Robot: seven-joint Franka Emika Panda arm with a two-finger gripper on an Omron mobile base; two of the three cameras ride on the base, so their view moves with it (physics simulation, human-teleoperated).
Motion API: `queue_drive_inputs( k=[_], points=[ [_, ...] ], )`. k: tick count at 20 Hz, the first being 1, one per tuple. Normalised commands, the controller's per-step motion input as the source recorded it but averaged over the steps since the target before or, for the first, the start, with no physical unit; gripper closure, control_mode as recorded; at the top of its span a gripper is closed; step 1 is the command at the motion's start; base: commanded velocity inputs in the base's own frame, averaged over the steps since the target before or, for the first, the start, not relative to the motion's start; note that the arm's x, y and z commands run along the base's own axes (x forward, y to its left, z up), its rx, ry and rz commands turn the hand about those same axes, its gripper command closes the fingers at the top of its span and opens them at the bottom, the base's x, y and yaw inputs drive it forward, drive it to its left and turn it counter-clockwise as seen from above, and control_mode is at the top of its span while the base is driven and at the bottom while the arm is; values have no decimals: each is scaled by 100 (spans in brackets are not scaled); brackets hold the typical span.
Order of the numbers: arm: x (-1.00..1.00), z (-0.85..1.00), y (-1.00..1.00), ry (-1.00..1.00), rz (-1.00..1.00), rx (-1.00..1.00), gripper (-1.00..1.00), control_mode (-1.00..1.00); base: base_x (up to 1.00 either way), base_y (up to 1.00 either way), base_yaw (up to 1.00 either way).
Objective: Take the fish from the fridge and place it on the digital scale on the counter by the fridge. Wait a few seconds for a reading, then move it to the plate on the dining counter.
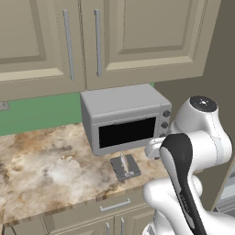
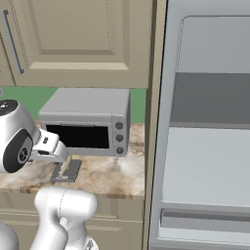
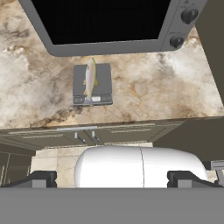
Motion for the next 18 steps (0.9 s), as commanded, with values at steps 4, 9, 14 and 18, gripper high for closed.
queue_drive_inputs(
  k=[4,9,14,18],
  points=[
    [6,-9,0,0,0,0,-100,-100,0,0,0],
    [79,-54,23,0,0,0,-100,-100,0,0,0],
    [100,-72,40,2,0,0,-100,-100,0,0,0],
    [100,-73,25,2,0,0,-100,-100,0,0,0]
  ],
)
